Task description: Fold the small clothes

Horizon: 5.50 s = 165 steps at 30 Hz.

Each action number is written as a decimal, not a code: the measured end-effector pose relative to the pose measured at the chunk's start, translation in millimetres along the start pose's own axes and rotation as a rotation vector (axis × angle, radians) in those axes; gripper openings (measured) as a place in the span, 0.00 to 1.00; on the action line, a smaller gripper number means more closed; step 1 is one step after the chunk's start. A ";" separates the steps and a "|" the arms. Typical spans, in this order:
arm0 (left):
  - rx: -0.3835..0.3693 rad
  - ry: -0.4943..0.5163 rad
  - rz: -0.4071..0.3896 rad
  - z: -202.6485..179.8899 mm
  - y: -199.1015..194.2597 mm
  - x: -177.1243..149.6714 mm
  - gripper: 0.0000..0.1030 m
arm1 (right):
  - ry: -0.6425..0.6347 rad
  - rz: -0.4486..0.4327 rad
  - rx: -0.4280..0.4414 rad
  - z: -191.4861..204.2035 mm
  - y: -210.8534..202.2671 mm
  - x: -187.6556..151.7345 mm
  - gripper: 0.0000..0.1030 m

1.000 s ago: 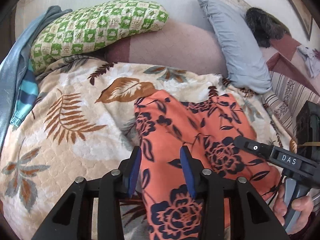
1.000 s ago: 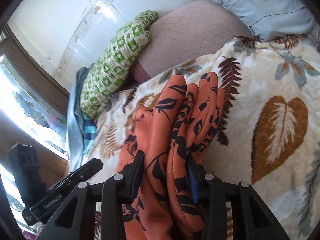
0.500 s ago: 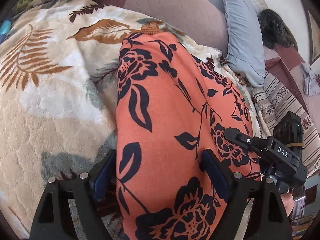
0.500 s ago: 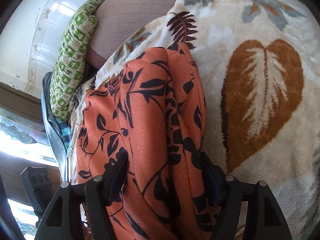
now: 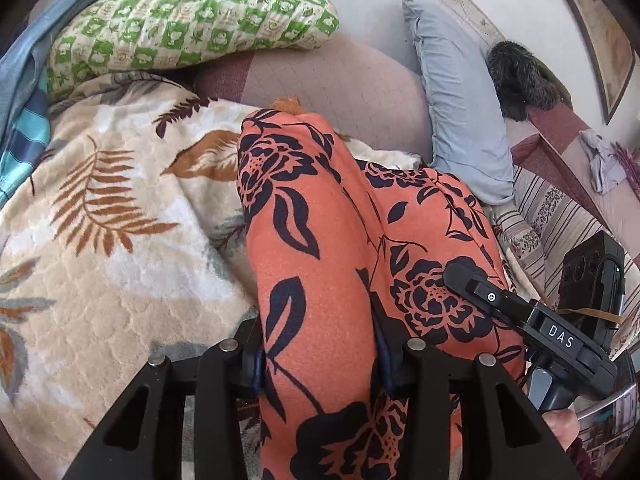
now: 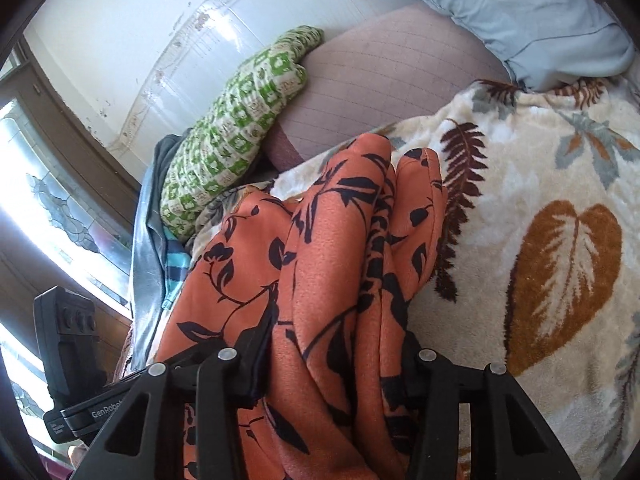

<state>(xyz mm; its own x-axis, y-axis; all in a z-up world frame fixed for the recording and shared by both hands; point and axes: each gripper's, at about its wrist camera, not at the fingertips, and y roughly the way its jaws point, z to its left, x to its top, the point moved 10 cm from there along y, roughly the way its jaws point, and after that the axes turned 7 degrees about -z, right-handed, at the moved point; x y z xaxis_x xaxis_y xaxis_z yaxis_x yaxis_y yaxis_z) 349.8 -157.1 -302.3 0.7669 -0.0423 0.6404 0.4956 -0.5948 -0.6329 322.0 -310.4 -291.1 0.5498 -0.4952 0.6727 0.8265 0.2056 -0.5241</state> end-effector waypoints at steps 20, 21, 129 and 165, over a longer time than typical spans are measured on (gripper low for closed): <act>0.371 0.076 -0.041 54.1 -2.3 4.0 0.73 | 0.072 -0.071 0.016 -10.5 -11.7 20.2 0.63; 0.400 0.114 -0.032 53.8 1.6 1.8 0.73 | 0.051 -0.068 0.041 -0.3 -10.2 18.9 0.63; 0.691 0.215 -0.451 -38.2 -350.6 -36.5 1.00 | -0.392 -0.268 -0.082 174.2 -285.5 -63.6 0.67; 0.670 0.144 -0.471 -15.3 -376.2 -35.8 1.00 | -0.505 -0.200 -0.001 222.6 -252.5 -94.4 0.67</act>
<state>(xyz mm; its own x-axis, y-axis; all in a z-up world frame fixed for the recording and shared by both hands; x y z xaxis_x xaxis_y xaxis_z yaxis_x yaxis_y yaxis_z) 129.7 55.9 -80.4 0.3819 -0.0376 0.9235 0.9242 0.0260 -0.3811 88.4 -127.7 -106.0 0.3718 -0.0578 0.9265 0.9210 0.1481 -0.3604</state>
